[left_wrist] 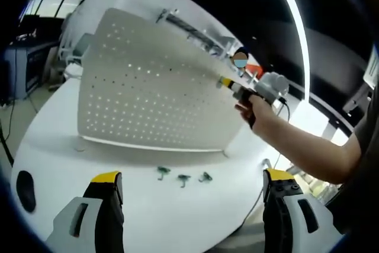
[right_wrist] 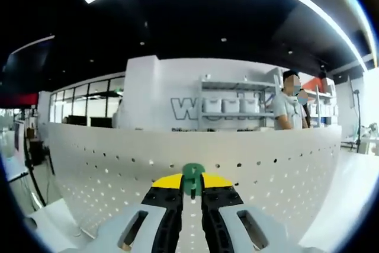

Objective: Insert the hook assembly into the mounting plate slot until the hook locks in place.

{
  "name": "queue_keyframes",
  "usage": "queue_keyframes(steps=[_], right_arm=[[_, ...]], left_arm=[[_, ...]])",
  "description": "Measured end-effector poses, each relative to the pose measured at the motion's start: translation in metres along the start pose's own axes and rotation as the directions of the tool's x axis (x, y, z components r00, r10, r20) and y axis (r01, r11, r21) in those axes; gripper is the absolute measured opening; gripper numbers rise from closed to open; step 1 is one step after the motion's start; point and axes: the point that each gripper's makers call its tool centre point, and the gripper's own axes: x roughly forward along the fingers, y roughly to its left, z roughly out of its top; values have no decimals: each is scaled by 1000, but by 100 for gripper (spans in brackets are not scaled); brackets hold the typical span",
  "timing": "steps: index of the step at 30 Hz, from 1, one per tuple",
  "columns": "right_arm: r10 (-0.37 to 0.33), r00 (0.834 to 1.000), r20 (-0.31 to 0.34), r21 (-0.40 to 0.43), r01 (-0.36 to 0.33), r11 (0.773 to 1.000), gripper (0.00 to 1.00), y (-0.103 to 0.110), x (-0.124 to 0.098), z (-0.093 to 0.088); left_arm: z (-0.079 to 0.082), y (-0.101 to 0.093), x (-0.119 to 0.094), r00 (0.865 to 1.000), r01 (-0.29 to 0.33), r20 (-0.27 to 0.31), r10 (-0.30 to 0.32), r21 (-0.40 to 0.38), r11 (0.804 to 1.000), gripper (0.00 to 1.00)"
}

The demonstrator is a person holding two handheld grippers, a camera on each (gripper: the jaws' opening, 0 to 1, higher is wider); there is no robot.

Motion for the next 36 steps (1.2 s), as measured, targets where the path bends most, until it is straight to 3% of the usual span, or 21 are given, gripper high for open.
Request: queue_keyframes(steps=[6,17,26,36], right_arm=[[37,999,2,2,-37,999,11,2,-7,9],[92,994,-62,-41,-95,995,14,0,-44,-2],[140,982,-124,-57,-148,987,13,2,-86,-25],[223,939,-262,-83,-252,964,14,18,-133,-76]], left_arm=[[1,-7,0,1000,12,2,-12,11,1000,100],[0,-16,-5,1000,22,10,-22,22,1000,100],[-2,-24,-8,1000,29,7,-30,37,999,100],[-6,-29,-11,999,30,10,-31,40,999,99]])
